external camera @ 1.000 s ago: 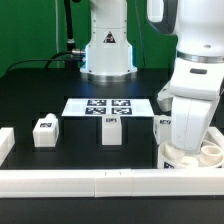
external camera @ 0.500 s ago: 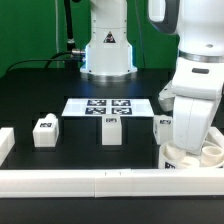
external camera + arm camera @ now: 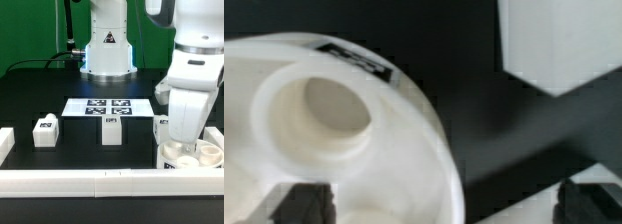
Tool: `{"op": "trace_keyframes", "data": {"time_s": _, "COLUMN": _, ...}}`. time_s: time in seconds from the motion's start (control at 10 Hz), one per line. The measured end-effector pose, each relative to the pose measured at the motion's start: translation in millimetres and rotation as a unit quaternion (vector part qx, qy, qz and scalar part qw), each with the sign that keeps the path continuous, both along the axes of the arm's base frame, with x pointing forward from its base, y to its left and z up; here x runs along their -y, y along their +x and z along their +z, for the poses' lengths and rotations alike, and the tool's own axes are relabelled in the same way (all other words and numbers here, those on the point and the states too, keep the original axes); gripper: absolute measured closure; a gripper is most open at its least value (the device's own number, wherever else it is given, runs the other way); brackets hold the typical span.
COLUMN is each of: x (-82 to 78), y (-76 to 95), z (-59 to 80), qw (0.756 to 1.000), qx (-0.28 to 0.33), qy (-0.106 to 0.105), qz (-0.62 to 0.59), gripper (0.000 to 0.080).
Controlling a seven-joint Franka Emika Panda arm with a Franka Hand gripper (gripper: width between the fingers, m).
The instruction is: Assemble stool
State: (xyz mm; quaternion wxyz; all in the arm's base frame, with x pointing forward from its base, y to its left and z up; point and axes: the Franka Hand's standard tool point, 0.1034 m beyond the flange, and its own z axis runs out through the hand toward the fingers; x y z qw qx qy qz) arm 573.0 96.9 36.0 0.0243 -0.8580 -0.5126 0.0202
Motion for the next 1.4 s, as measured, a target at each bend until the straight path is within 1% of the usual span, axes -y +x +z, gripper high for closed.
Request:
{"op": "trace_keyframes", "data": {"time_s": 0.4, "x": 25.3, "y": 3.2, "z": 39.1, "qw": 1.000, "qx": -0.002, "qy": -0.009, "qz": -0.017, "gripper": 0.0151}}
{"op": "trace_keyframes", "data": {"time_s": 0.5, "x": 35.4, "y": 1.6, "z": 44.7, "qw": 1.000, "qx": 0.000, "qy": -0.012, "qz": -0.025, "gripper": 0.0151}}
{"op": "trace_keyframes", "data": {"time_s": 0.6, "x": 46.2, "y": 0.4, "z": 45.8, "qw": 0.999, "qx": 0.000, "qy": -0.015, "qz": -0.033, "gripper": 0.0151}}
{"op": "trace_keyframes", "data": {"time_s": 0.7, "x": 64.6, "y": -1.7, "z": 46.9, "qw": 0.999, "qx": -0.001, "qy": -0.019, "qz": -0.045, "gripper": 0.0151}}
{"op": "trace_keyframes", "data": {"time_s": 0.8, "x": 70.9, "y": -3.4, "z": 46.3, "qw": 0.998, "qx": -0.002, "qy": -0.021, "qz": -0.059, "gripper": 0.0151}}
{"op": "trace_keyframes", "data": {"time_s": 1.0, "x": 68.5, "y": -3.5, "z": 45.4, "qw": 0.998, "qx": -0.003, "qy": -0.020, "qz": -0.065, "gripper": 0.0151}}
{"op": "trace_keyframes", "data": {"time_s": 1.2, "x": 68.3, "y": -3.7, "z": 45.2, "qw": 0.993, "qx": -0.003, "qy": -0.023, "qz": -0.112, "gripper": 0.0151}}
{"op": "trace_keyframes", "data": {"time_s": 1.3, "x": 66.1, "y": -4.0, "z": 43.9, "qw": 0.984, "qx": 0.000, "qy": -0.025, "qz": -0.177, "gripper": 0.0151}}
{"op": "trace_keyframes", "data": {"time_s": 1.4, "x": 59.4, "y": -8.4, "z": 39.2, "qw": 0.965, "qx": 0.002, "qy": -0.029, "qz": -0.261, "gripper": 0.0151}}
